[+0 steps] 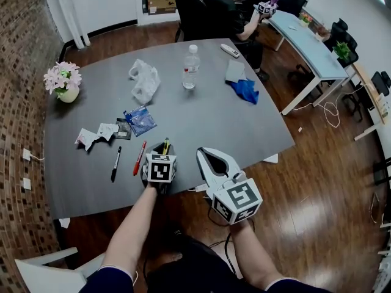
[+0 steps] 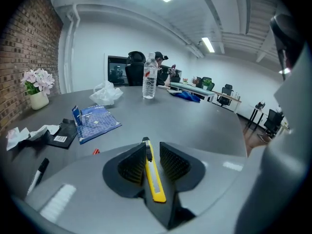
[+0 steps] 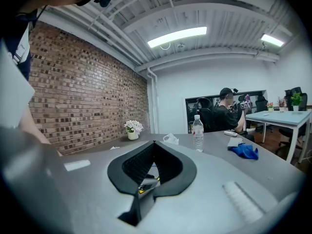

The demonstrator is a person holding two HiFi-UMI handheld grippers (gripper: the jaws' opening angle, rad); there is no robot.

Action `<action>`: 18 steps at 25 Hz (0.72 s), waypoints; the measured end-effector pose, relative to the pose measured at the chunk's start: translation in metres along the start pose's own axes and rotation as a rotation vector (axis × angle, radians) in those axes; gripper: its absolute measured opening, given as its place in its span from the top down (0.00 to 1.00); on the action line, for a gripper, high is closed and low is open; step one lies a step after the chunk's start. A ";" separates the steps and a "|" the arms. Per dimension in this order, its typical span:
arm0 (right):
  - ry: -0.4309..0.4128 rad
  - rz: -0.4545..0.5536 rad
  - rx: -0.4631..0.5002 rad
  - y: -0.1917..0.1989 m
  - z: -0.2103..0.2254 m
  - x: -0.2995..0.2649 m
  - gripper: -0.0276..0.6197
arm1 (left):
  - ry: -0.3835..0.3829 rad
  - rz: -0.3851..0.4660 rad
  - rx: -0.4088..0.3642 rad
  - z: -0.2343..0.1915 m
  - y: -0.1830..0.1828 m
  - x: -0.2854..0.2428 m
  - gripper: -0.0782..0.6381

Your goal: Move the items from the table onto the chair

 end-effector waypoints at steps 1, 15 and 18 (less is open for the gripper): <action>0.000 0.000 0.001 0.000 -0.001 0.001 0.95 | 0.003 0.003 0.005 0.000 -0.001 0.003 0.74; -0.105 0.062 0.038 -0.030 -0.052 0.000 0.95 | -0.012 0.342 0.054 -0.010 -0.064 0.133 0.87; -0.157 0.089 0.051 -0.043 -0.076 -0.001 0.95 | -0.025 0.461 0.050 -0.013 -0.083 0.185 0.87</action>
Point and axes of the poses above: the fingertips, and each gripper's own axes: x backward along the fingers, z to its right, y out of its underside, the point moved 1 cm from there along x, backward along the fingers, and after that the axes turned 1 degree about -x, right-handed, at the moved point
